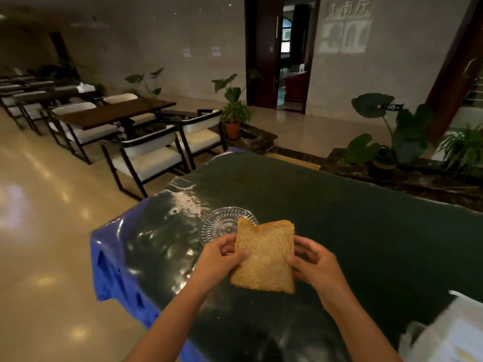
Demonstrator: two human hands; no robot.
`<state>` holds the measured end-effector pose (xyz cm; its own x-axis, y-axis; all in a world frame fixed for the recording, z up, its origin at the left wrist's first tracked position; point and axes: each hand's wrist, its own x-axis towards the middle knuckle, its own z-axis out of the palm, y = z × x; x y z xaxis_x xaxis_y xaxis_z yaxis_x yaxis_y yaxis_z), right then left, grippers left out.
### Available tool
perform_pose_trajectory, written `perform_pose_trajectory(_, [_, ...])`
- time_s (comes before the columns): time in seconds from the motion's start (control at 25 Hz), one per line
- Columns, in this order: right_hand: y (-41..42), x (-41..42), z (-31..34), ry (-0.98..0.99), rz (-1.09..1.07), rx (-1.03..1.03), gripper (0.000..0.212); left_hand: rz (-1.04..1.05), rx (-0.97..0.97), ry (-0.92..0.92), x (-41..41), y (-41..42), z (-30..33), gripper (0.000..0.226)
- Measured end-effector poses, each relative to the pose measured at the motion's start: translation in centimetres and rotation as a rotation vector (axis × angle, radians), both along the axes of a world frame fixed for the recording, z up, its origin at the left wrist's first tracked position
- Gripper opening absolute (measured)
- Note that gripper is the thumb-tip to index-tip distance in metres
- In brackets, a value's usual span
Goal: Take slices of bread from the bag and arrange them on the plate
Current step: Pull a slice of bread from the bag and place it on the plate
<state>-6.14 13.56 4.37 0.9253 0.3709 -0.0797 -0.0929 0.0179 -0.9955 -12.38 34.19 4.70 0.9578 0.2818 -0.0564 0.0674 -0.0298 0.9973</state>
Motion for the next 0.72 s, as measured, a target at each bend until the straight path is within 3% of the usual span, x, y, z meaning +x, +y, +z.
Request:
perform_pose_trajectory(0.4, [10.7, 10.1, -5.5, 0.187, -0.153, 0.042, 0.033, 0.063, 0.064, 0.148, 12.0, 9.2, -3.9, 0.019])
perform_pose_trajectory(0.72, [19.0, 20.5, -12.3, 0.296, -0.249, -0.081, 0.035, 0.034, 0.201, 0.274, 24.0, 16.7, -10.9, 0.022])
